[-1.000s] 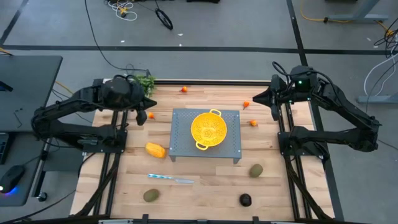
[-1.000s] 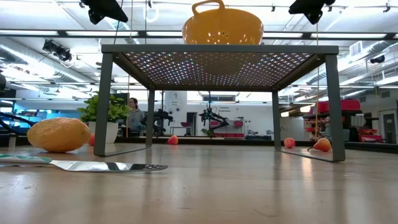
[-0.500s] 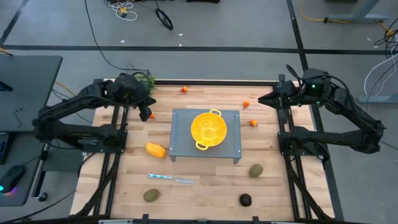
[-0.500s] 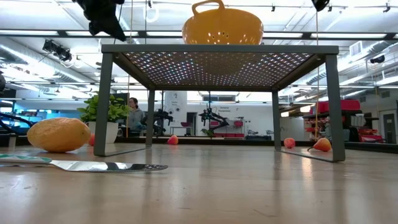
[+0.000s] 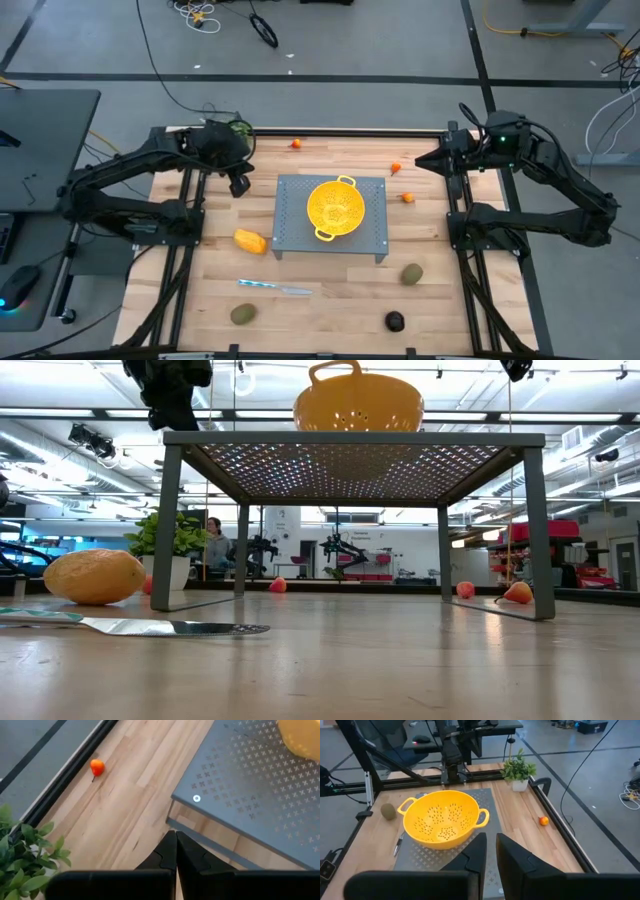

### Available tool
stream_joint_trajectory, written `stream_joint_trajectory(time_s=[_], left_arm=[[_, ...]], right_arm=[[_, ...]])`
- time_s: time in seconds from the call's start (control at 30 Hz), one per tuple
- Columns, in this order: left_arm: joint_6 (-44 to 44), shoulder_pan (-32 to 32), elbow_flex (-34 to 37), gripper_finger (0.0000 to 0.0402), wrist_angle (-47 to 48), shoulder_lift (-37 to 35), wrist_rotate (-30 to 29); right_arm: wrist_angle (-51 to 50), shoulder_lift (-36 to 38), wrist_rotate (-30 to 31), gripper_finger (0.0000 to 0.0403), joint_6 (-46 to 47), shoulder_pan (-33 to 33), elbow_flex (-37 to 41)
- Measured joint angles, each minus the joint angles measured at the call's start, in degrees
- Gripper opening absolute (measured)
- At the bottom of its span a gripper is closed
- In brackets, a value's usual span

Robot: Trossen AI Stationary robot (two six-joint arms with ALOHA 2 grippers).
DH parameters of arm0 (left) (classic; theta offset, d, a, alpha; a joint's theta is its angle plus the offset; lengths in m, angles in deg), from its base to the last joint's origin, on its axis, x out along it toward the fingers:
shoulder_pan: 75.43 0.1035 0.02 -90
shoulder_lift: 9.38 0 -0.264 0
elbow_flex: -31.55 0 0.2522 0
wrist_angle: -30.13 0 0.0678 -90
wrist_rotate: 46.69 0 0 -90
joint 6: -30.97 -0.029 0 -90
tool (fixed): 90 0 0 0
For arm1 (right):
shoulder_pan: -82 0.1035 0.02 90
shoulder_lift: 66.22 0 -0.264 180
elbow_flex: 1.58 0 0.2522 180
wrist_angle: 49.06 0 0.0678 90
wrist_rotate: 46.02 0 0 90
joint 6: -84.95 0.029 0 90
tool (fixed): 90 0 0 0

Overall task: Pick & Place Fruit
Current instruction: Put the pear into the strainer bowl on the shelf

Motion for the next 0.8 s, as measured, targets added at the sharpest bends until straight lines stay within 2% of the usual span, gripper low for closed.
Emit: stream_joint_trajectory(time_s=[0.17, 0.3, 0.47, 0.8], left_arm=[[-1.2, 0.0, 0.6, 0.0001, -0.5, -0.2, 0.2], [-0.7, 0.0, 6.4, 0.0001, -3.6, -0.6, 3.6], [-1.1, -0.3, 13.2, 0.0001, -6.0, -0.8, 4.5], [-5.5, -0.3, 19.7, 0.0001, -6.0, -0.8, 6.6]], right_arm=[[0.0, 0.0, 0.0, 0.0047, 0.0, 0.0, 0.0], [0.0, 0.0, 0.0, 0.0047, 0.0, 0.0, 0.0], [0.1, 0.0, 0.0, 0.0047, 0.0, 0.0, 0.0], [0.1, 0.0, 0.5, 0.0047, -0.4, 0.0, 0.0]])
